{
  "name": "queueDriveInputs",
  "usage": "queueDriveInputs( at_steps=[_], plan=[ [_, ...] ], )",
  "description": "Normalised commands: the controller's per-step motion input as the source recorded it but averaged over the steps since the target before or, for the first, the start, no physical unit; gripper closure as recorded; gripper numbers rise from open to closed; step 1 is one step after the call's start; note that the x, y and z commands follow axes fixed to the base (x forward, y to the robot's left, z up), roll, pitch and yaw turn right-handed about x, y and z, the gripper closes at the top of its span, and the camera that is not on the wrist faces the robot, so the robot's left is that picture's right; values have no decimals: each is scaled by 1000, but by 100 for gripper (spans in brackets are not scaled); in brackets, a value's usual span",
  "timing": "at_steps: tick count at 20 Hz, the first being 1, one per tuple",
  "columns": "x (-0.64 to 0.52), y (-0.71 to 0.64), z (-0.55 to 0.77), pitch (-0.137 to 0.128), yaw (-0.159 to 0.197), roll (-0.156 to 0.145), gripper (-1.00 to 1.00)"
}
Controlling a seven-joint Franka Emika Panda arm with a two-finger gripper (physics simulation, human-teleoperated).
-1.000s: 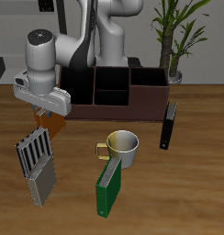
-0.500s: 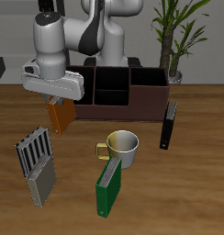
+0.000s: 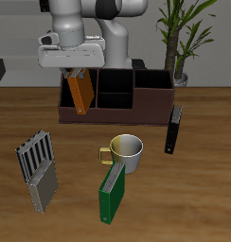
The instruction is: Place the orange book into the back desk caddy's back compartment
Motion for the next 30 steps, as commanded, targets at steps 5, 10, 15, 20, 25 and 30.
queueDriveInputs(
  at_steps=[5, 10, 15, 20, 25, 30],
  plan=[
    [-357, 332, 648, -60, 143, 49, 100],
    [-471, 246, 510, -52, 120, 28, 100],
    [-506, 263, 341, -26, 111, 33, 100],
    [-391, 93, 354, -26, 114, -7, 100],
    [-251, 141, 77, 8, 135, 21, 100],
    [-222, 108, 50, 8, 132, 19, 100]
  ],
)
